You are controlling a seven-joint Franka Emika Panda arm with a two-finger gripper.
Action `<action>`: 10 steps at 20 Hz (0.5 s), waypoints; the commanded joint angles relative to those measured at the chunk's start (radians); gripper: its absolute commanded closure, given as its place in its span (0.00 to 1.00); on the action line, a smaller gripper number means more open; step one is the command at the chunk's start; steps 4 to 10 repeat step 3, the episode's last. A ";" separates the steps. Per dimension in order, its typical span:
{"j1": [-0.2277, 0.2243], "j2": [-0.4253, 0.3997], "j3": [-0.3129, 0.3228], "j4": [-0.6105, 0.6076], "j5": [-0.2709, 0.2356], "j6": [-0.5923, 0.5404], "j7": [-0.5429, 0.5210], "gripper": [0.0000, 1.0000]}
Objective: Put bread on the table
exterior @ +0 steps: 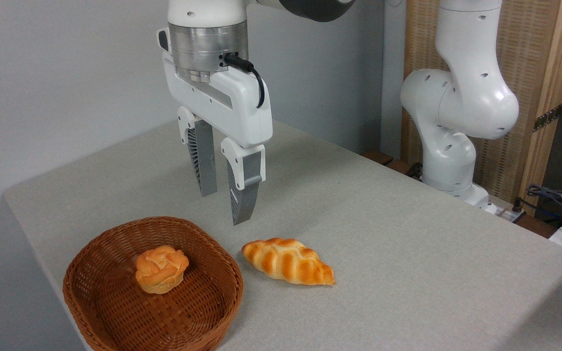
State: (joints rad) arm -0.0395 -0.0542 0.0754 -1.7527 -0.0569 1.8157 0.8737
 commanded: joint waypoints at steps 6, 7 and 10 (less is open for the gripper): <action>-0.010 -0.006 0.007 -0.005 -0.046 0.013 -0.015 0.00; -0.010 -0.006 0.007 -0.005 -0.046 0.013 -0.015 0.00; -0.010 -0.006 0.007 -0.005 -0.046 0.013 -0.015 0.00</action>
